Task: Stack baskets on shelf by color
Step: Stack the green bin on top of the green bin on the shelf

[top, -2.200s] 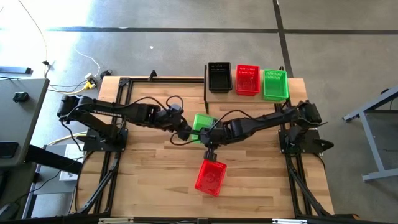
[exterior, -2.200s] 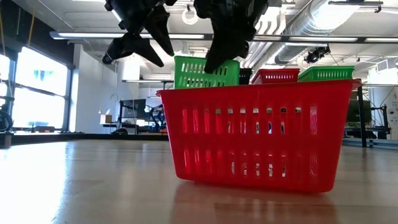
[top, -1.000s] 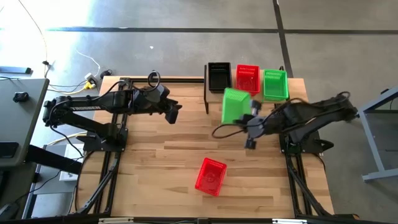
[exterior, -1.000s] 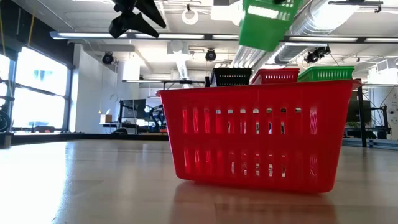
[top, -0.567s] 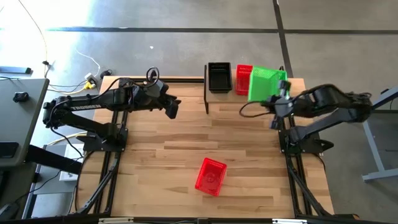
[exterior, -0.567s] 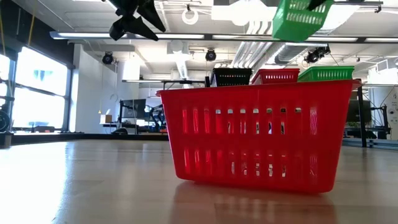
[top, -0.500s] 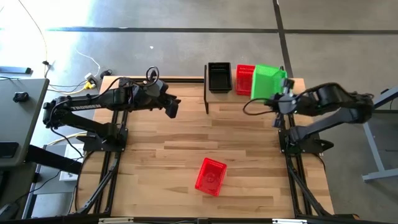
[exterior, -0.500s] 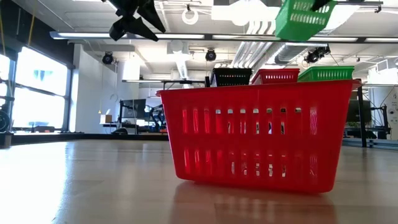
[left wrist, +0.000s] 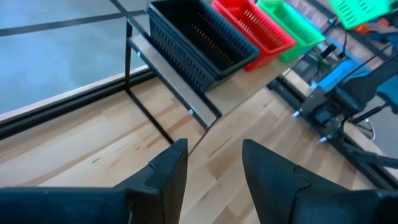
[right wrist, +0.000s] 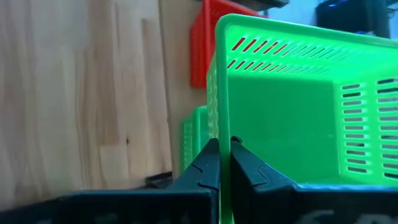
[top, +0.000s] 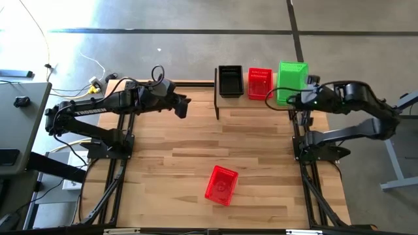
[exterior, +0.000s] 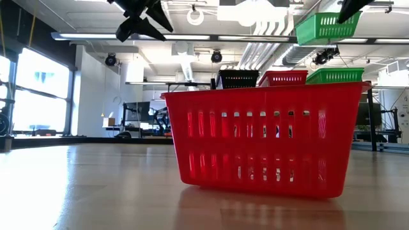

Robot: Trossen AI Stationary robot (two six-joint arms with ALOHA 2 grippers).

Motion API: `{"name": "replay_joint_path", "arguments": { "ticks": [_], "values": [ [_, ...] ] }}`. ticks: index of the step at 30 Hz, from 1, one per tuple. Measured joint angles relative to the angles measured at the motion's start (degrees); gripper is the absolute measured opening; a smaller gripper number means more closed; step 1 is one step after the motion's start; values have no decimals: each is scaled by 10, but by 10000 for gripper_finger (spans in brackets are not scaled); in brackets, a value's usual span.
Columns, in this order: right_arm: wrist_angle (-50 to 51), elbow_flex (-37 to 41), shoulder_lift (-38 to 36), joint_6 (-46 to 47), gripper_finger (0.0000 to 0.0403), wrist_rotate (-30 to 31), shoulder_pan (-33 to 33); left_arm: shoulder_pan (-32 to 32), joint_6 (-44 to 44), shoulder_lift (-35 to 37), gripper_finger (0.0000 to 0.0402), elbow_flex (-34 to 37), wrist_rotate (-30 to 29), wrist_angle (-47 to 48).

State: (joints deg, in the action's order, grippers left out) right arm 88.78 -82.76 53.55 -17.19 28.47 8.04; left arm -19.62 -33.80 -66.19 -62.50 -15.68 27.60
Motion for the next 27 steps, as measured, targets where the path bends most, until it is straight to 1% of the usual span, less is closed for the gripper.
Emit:
{"name": "replay_joint_path", "arguments": {
  "ticks": [9,16,22,27],
  "values": [
    [3,39,-5,-58,0,-46,82,0,0,0,142,0,-2,-37],
    [-32,92,-8,-104,0,-51,129,0,2,0,142,0,-19,-41],
    [-66,110,-7,-122,0,-57,173,0,53,0,142,0,-21,-49],
    [-91,125,-8,-149,0,-83,214,-9,60,0,142,0,-21,-54]
  ]
}}
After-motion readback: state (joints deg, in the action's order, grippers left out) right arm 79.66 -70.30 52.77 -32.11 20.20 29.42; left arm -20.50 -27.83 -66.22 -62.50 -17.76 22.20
